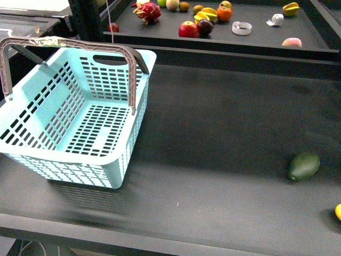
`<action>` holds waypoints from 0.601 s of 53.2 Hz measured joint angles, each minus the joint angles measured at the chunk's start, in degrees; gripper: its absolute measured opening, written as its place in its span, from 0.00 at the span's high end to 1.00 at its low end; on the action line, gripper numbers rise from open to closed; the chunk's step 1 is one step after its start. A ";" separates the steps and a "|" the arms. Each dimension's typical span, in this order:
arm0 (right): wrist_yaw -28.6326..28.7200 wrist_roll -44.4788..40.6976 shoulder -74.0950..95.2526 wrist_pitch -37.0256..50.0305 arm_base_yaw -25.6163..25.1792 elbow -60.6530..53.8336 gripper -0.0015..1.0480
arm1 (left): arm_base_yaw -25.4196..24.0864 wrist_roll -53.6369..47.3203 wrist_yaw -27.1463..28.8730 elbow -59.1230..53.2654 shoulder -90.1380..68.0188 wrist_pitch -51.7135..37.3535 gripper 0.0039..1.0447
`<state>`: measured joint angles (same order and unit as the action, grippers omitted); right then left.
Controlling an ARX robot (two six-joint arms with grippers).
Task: Pick mango with right arm and hold basket with left
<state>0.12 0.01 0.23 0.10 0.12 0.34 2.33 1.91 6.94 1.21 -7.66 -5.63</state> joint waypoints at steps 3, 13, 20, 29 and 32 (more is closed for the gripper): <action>0.00 0.00 0.00 0.00 0.00 0.00 0.08 | -0.37 1.01 -0.24 0.07 -5.33 -4.72 0.08; -0.02 0.00 0.00 0.00 0.00 0.00 0.08 | -5.07 8.02 -2.69 3.04 -29.29 -22.45 0.08; 0.00 0.00 0.00 0.00 0.00 0.00 0.08 | -5.38 13.49 -3.30 6.67 -46.23 -32.87 0.08; -0.02 0.00 0.00 0.00 0.00 0.00 0.08 | -2.80 19.43 -0.94 13.57 -67.19 -41.88 0.08; 0.00 0.00 0.00 0.00 0.00 0.00 0.08 | -1.99 21.70 -0.92 16.28 -72.57 -42.71 0.08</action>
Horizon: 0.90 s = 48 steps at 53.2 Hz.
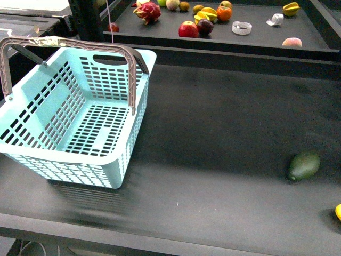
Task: Pick mango with right arm and hold basket with left
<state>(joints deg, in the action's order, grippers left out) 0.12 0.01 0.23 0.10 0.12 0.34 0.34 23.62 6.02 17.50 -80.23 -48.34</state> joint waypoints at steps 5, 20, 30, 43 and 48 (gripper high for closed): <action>-0.02 0.00 0.00 0.00 0.00 0.00 0.08 | 0.59 5.49 -0.33 5.90 -8.79 -0.15 0.08; -0.02 0.00 0.00 0.00 0.00 0.00 0.08 | 2.51 19.47 -2.25 22.45 -25.99 2.10 0.08; 0.00 0.00 0.00 0.00 0.00 0.00 0.08 | 3.58 27.87 -3.26 32.68 -34.53 4.11 0.08; 0.00 0.00 0.00 0.00 0.00 0.00 0.08 | 4.37 34.10 -3.41 48.33 -45.64 9.49 0.08; 0.00 0.00 0.00 0.00 0.00 0.02 0.08 | 4.74 34.77 -3.43 52.26 -47.95 11.10 0.08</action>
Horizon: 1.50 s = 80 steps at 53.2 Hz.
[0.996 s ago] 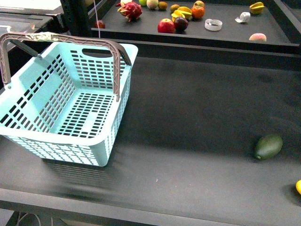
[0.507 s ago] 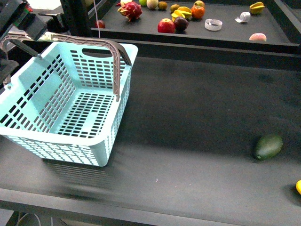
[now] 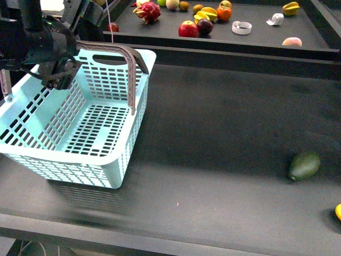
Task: Pick mango with right arm and hold basket with left
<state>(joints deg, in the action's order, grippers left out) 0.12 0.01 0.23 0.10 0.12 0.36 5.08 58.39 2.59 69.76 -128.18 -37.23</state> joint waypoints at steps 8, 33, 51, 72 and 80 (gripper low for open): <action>0.00 0.00 0.00 0.00 0.00 -0.02 0.08 | 0.70 0.26 0.00 4.90 -2.47 2.12 0.11; 0.00 0.00 0.00 0.00 0.00 -0.02 0.08 | 1.68 5.20 -1.14 1.84 -1.44 1.70 0.86; 0.00 0.00 0.00 0.00 0.00 -0.02 0.08 | 1.36 -1.77 -2.60 -10.45 9.33 -1.66 0.94; 0.00 0.00 0.00 0.00 0.00 -0.02 0.08 | 2.38 -11.56 -4.52 -24.02 24.85 -4.92 0.95; 0.00 0.00 0.00 0.00 0.00 -0.02 0.08 | 4.52 -17.29 -5.57 -28.37 31.04 -6.01 0.95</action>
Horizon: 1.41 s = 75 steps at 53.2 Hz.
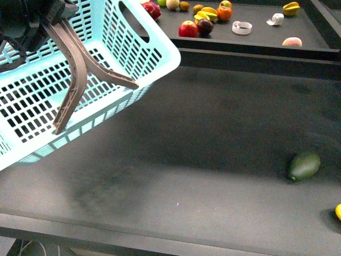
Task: Pick mango with right arm and hold basket with left
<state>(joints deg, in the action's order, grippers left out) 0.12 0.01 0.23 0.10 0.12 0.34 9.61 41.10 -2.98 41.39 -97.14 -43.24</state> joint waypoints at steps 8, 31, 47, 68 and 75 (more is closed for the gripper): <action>0.00 0.00 0.00 0.00 0.00 0.00 0.08 | 1.99 -5.70 -2.78 -3.17 4.13 -0.96 0.95; -0.02 0.00 0.00 0.00 0.00 0.00 0.08 | 10.27 -27.12 -6.67 -11.56 13.53 -1.53 0.95; 0.00 0.00 0.00 0.00 0.00 0.00 0.08 | 12.17 -30.93 -3.85 -13.11 16.33 -0.85 0.95; -0.02 0.00 0.00 0.00 0.00 0.00 0.08 | 13.77 -27.06 -7.50 -11.85 16.59 8.07 0.95; 0.00 0.00 0.00 0.00 0.00 0.00 0.08 | 14.47 -26.10 -7.54 -10.99 16.57 8.09 0.95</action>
<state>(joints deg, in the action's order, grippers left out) 0.12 0.01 0.23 0.10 0.12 0.34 24.08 15.00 -10.52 30.39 -80.58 -35.16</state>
